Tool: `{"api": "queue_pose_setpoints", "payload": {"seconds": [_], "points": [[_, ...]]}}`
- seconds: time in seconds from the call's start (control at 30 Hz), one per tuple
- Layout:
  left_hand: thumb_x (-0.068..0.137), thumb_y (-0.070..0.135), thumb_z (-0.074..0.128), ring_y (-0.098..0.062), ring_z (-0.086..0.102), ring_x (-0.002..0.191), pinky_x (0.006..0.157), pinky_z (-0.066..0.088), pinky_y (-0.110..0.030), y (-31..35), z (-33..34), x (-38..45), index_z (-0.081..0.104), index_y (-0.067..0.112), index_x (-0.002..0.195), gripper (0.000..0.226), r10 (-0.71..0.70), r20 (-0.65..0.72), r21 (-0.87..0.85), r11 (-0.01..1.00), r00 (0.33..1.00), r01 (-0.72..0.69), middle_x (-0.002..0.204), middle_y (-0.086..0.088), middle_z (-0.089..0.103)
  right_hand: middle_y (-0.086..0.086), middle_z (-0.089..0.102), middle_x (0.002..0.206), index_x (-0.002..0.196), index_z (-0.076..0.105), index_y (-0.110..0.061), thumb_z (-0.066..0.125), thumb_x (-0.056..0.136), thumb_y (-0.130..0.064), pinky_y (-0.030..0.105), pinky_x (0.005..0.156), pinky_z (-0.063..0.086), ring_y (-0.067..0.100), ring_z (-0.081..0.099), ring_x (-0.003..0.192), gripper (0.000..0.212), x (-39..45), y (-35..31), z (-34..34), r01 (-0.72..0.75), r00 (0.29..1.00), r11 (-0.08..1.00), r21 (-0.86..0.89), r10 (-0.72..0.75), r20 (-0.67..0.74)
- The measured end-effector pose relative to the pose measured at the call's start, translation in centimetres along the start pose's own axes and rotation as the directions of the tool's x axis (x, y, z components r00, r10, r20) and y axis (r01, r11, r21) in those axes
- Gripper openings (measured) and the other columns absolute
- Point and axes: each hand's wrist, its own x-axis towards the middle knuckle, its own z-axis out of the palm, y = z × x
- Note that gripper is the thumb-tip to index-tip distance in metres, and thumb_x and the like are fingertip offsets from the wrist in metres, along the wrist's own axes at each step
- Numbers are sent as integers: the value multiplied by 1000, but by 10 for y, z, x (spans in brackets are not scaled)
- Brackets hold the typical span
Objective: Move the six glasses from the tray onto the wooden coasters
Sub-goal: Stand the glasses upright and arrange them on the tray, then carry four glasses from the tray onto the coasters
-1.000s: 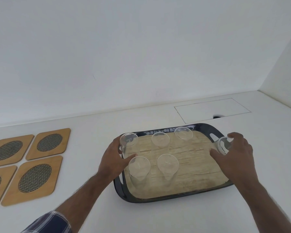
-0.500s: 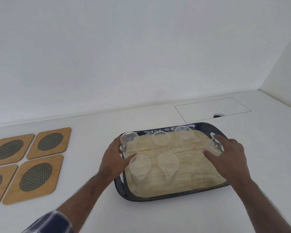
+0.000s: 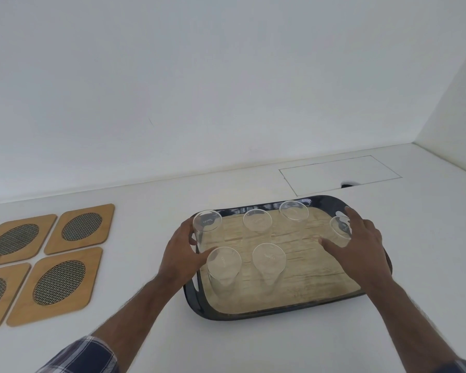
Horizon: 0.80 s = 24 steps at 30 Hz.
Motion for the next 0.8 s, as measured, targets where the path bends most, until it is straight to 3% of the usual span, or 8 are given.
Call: {"api": "queue_pose_setpoints", "payload": {"seconds": [0.13,0.23,0.3,0.4,0.5,0.57,0.67,0.8], "points": [[59,44,92,1,57,90,69,44,-8,0,-4,-3,42,69,114,78,-9,-40,-2,1000,999,9,107,24,60,9,47,137,148,25,-25,83,69,-41,47,101,36,30,36,129,100,-4,-3,-5,-22,1000,999,35,22,8],[61,38,95,-5,58,98,75,45,-15,-4,-7,-10,41,33,145,100,-68,-79,17,997,994,70,124,8,52,14,42,143,151,20,-22,85,68,-40,49,106,34,34,36,133,107,-9,-4,-11,-47,999,997,60,46,26],[62,35,95,-2,56,99,76,45,-17,-5,-10,-17,38,23,149,104,-82,-115,47,995,990,88,127,7,49,16,40,144,152,18,-22,86,67,-37,50,107,34,36,38,133,109,-13,-5,-17,-67,997,995,68,63,53],[68,28,92,-5,54,99,82,46,-24,-1,-16,-31,43,23,145,92,-63,-197,36,997,978,71,125,7,49,16,38,145,152,18,-22,86,68,-35,51,106,36,37,40,131,110,-20,-9,-26,-79,994,995,59,74,80],[77,14,85,-11,58,98,85,52,-32,4,-23,-49,53,25,131,64,1,-344,-37,999,939,-14,117,6,57,16,39,142,151,21,-22,84,70,-33,51,104,39,37,44,127,103,-28,-12,-33,-99,992,993,61,94,85],[77,15,81,-12,60,95,83,52,-27,9,-27,-64,56,28,123,53,23,-398,-105,992,917,-71,112,7,61,15,42,140,149,25,-23,81,71,-29,50,100,42,35,48,122,96,-33,-13,-38,-129,989,986,104,121,85],[73,24,73,-10,60,94,80,48,-15,18,-29,-82,57,29,118,48,21,-376,-191,976,926,-100,112,9,63,9,48,133,145,32,-25,75,73,-24,45,95,44,26,52,113,84,-43,-14,-46,-150,989,971,189,144,46],[71,24,73,-15,60,103,87,48,-19,27,-24,-96,55,21,123,55,48,-237,-223,969,970,-103,119,3,61,4,53,130,138,41,-24,71,77,-22,42,92,45,21,52,113,68,-59,-23,-50,-114,989,959,259,134,-59]]}}
